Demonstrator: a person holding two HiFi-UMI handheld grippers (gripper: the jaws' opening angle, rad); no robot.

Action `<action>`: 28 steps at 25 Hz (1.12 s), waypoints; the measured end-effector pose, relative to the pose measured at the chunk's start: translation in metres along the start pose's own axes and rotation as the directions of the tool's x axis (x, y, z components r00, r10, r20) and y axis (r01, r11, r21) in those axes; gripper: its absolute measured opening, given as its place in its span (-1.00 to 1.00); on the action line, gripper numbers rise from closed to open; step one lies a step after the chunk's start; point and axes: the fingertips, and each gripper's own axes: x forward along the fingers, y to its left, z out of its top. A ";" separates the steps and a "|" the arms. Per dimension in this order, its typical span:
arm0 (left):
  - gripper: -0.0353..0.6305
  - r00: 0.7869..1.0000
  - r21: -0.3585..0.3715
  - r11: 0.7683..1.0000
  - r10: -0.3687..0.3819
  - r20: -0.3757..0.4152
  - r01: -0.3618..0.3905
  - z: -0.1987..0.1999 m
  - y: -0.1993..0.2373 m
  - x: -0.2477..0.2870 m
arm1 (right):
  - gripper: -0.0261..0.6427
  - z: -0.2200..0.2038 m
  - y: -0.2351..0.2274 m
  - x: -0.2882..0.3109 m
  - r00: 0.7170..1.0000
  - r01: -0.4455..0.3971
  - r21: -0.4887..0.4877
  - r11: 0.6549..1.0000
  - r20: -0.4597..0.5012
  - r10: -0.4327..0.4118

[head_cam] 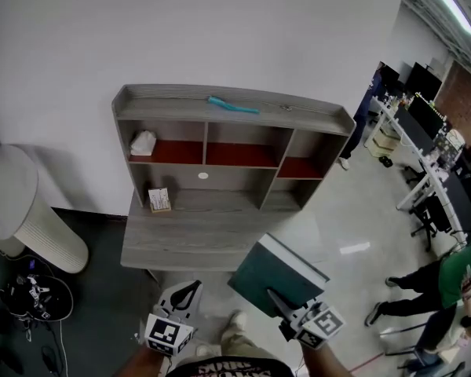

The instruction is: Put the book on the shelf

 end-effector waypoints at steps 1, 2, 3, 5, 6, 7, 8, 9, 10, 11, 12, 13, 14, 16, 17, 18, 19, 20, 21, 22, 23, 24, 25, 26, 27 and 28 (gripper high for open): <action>-0.88 1.000 -0.011 1.000 -0.005 0.001 0.005 -0.002 0.001 0.005 | -0.44 -0.002 -0.006 0.003 1.000 -0.003 0.002 1.000 -0.005 0.003; -0.88 1.000 -0.021 1.000 -0.009 0.001 0.009 -0.003 0.003 0.009 | -0.44 -0.004 -0.012 0.006 1.000 -0.006 0.001 1.000 -0.013 0.006; -0.88 1.000 -0.032 0.999 -0.011 0.001 0.011 -0.002 0.005 0.014 | -0.44 -0.004 -0.017 0.010 1.000 -0.012 -0.001 1.000 -0.019 0.012; -0.88 1.000 -0.052 0.999 -0.014 0.004 0.014 0.002 0.008 0.024 | -0.44 -0.004 -0.026 0.016 0.999 -0.027 -0.019 0.999 -0.038 0.026; -0.88 1.000 -0.063 0.998 -0.019 0.006 0.019 0.006 0.010 0.030 | -0.44 -0.003 -0.030 0.019 0.998 -0.038 -0.032 0.999 -0.048 0.037; -0.88 1.000 -0.073 0.997 -0.027 0.008 0.027 0.009 0.012 0.036 | -0.44 -0.002 -0.033 0.023 0.997 -0.051 -0.041 0.998 -0.054 0.049; -0.87 0.999 -0.078 0.996 -0.038 0.009 0.039 0.012 0.013 0.042 | -0.44 -0.001 -0.038 0.027 0.997 -0.064 -0.046 0.997 -0.056 0.061; -0.85 0.999 -0.082 0.995 -0.054 0.008 0.054 0.014 0.015 0.048 | -0.44 0.000 -0.042 0.031 0.996 -0.074 -0.047 0.996 -0.058 0.072; -0.75 0.997 -0.085 0.994 -0.072 0.006 0.072 0.015 0.016 0.054 | -0.44 -0.001 -0.047 0.036 0.995 -0.085 -0.045 0.995 -0.061 0.082; -0.66 0.996 -0.090 0.992 -0.092 0.002 0.092 0.015 0.016 0.059 | -0.44 -0.002 -0.051 0.040 0.993 -0.096 -0.043 0.994 -0.066 0.093; -0.58 0.994 -0.097 0.989 -0.110 -0.002 0.109 0.016 0.017 0.064 | -0.44 -0.003 -0.054 0.044 0.992 -0.110 -0.040 0.993 -0.072 0.107; -0.50 0.992 -0.102 0.987 -0.124 -0.007 0.123 0.015 0.018 0.070 | -0.44 -0.003 -0.056 0.048 0.989 -0.127 -0.039 0.991 -0.078 0.123; -0.45 0.990 -0.103 0.985 -0.137 -0.014 0.135 0.014 0.019 0.076 | -0.44 -0.004 -0.058 0.051 0.986 -0.147 -0.037 0.988 -0.082 0.143; -0.41 0.985 -0.101 0.981 -0.167 -0.032 0.163 0.011 0.017 0.089 | -0.44 -0.003 -0.059 0.057 0.978 -0.193 -0.032 0.981 -0.081 0.190; -0.41 0.981 -0.100 0.978 -0.190 -0.041 0.185 0.008 0.014 0.095 | -0.44 -0.005 -0.060 0.060 0.974 -0.215 -0.029 0.976 -0.086 0.212; -0.41 0.975 -0.100 0.972 -0.216 -0.049 0.210 0.006 0.011 0.101 | -0.44 -0.006 -0.060 0.063 0.968 -0.235 -0.026 0.972 -0.090 0.232; -0.41 0.969 -0.099 0.967 -0.241 -0.056 0.235 0.005 0.007 0.107 | -0.44 -0.006 -0.059 0.066 0.963 -0.255 -0.021 0.967 -0.091 0.252; -0.41 0.963 -0.096 0.961 -0.265 -0.060 0.258 0.004 0.004 0.113 | -0.44 -0.007 -0.060 0.068 0.958 -0.273 -0.016 0.962 -0.097 0.270; -0.41 0.957 -0.094 0.956 -0.285 -0.061 0.279 0.003 0.001 0.118 | -0.44 -0.010 -0.062 0.069 0.953 -0.286 -0.013 0.958 -0.110 0.283; -0.38 0.951 -0.093 0.951 -0.302 -0.061 0.296 0.004 -0.001 0.124 | -0.44 -0.013 -0.065 0.070 0.948 -0.296 -0.012 0.955 -0.121 0.293; -0.37 0.947 -0.094 0.946 -0.316 -0.059 0.310 0.004 -0.001 0.129 | -0.44 -0.012 -0.068 0.071 0.945 -0.307 -0.010 0.952 -0.124 0.304; -0.30 0.943 -0.095 0.942 -0.327 -0.056 0.321 0.006 -0.001 0.134 | -0.44 -0.010 -0.071 0.072 0.941 -0.319 -0.005 0.948 -0.122 0.316; -0.28 0.939 -0.097 0.938 -0.339 -0.052 0.333 0.008 -0.002 0.139 | -0.44 -0.008 -0.076 0.072 0.937 -0.328 0.000 0.945 -0.126 0.326; -0.25 0.934 -0.100 0.932 -0.353 -0.048 0.348 0.010 -0.003 0.143 | -0.44 -0.009 -0.081 0.071 0.933 -0.337 0.004 0.942 -0.135 0.334; -0.24 0.928 -0.103 0.925 -0.371 -0.044 0.365 0.013 -0.006 0.147 | -0.44 -0.009 -0.087 0.069 0.928 -0.347 0.008 0.938 -0.142 0.345; -0.24 0.920 -0.107 0.917 -0.390 -0.041 0.384 0.015 -0.009 0.152 | -0.44 -0.008 -0.091 0.068 0.923 -0.359 0.013 0.933 -0.145 0.357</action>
